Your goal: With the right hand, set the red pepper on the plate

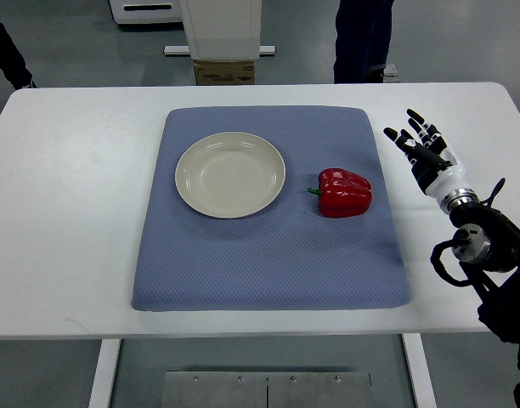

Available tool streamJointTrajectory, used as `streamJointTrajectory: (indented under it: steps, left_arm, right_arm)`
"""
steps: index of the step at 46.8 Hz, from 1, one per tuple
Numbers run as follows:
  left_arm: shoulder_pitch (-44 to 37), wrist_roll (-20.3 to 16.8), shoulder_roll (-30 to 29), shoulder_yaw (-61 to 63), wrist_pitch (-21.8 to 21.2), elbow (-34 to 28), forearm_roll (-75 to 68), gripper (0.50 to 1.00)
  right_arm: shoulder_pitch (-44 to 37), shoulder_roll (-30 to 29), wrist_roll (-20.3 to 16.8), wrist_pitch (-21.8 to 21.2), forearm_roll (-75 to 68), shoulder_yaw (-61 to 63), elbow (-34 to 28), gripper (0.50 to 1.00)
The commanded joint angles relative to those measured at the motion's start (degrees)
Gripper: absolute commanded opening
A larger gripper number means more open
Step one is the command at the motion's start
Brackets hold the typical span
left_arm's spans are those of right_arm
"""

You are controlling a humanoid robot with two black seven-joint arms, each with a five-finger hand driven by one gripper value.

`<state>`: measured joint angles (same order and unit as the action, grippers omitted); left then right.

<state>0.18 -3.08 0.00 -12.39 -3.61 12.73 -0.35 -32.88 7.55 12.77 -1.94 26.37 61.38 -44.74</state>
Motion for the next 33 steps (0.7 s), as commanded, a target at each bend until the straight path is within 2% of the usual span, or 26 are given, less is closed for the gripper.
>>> streamJointTrajectory:
  steps: [1, 33]
  left_arm:
    - [0.0, 0.0, 0.0, 0.0, 0.0, 0.0, 0.0, 1.000]
    - [0.0, 0.0, 0.0, -0.1, -0.1, -0.1, 0.0, 1.000]
  right_arm:
    - [-0.1, 0.0, 0.0, -0.1, 0.0, 0.1, 0.0, 0.998]
    - [-0.5, 1.2, 0.1, -0.1, 0.0, 0.0, 0.1, 0.998]
